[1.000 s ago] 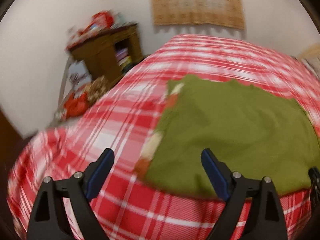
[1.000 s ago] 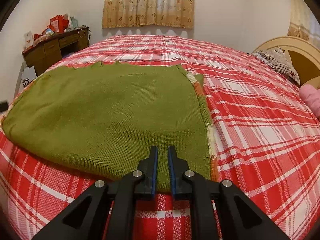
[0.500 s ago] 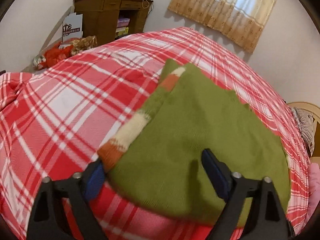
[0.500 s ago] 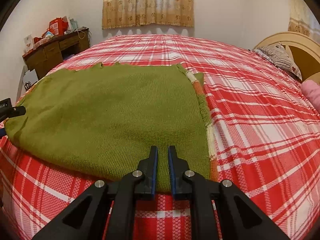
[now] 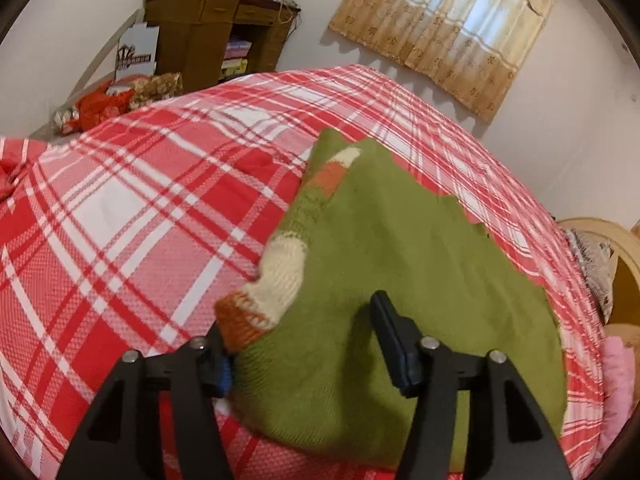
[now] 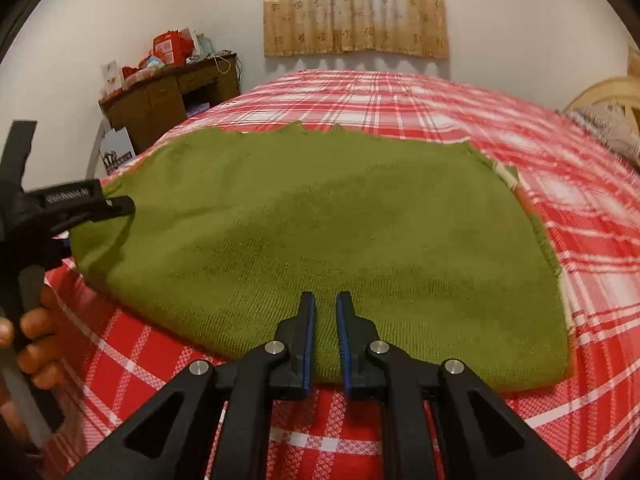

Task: Fold small clothes

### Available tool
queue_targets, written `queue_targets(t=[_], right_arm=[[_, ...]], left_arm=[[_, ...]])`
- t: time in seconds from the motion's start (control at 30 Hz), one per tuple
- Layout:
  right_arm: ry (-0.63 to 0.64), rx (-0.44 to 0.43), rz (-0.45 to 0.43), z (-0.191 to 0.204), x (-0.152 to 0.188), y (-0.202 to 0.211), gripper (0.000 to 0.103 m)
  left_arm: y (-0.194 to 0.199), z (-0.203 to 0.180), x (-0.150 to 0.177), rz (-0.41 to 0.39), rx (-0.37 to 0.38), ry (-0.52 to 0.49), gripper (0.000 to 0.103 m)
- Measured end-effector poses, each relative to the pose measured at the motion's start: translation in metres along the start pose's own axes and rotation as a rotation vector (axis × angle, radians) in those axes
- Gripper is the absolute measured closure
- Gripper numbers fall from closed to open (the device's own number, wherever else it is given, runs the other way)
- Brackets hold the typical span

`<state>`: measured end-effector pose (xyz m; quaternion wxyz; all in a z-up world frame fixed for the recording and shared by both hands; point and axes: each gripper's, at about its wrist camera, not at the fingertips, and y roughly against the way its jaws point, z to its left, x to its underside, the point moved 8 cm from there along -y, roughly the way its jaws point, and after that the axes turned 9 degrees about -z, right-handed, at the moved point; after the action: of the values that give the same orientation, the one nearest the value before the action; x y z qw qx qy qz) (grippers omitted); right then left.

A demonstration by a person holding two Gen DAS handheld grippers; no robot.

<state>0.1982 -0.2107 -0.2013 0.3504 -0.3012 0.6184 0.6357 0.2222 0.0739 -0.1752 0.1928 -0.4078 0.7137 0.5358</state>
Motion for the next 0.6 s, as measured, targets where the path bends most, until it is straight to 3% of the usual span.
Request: queue_targets(t=[0.03, 0.1, 0.17, 0.3, 0.43, 0.57, 0.6], right_arm=[[-0.014, -0.012, -0.003, -0.002, 0.001, 0.0, 0.092], [-0.036, -0.03, -0.01, -0.006, 0.002, 0.001, 0.092], [-0.045, -0.038, -0.015, -0.006, 0.003, 0.001, 0.092], [-0.054, -0.046, -0.01, -0.005, 0.004, 0.0, 0.092], [-0.062, -0.051, 0.048, -0.005, -0.003, -0.003, 0.091], [-0.091, -0.135, 0.029, 0.013, -0.048, -0.007, 0.087], [-0.088, -0.159, 0.029, 0.021, -0.06, -0.011, 0.083]], left_arm=[[0.0, -0.002, -0.001, -0.003, -0.006, -0.013, 0.069], [0.001, 0.0, -0.004, -0.003, -0.001, 0.003, 0.083], [0.005, 0.001, -0.007, -0.01, 0.007, 0.022, 0.085], [0.014, -0.007, -0.009, -0.052, 0.009, -0.035, 0.088], [0.026, -0.014, -0.015, -0.116, 0.017, -0.094, 0.088], [0.006, 0.01, -0.008, -0.047, -0.005, -0.011, 0.083], [0.003, 0.015, -0.005, -0.033, -0.009, 0.013, 0.074]])
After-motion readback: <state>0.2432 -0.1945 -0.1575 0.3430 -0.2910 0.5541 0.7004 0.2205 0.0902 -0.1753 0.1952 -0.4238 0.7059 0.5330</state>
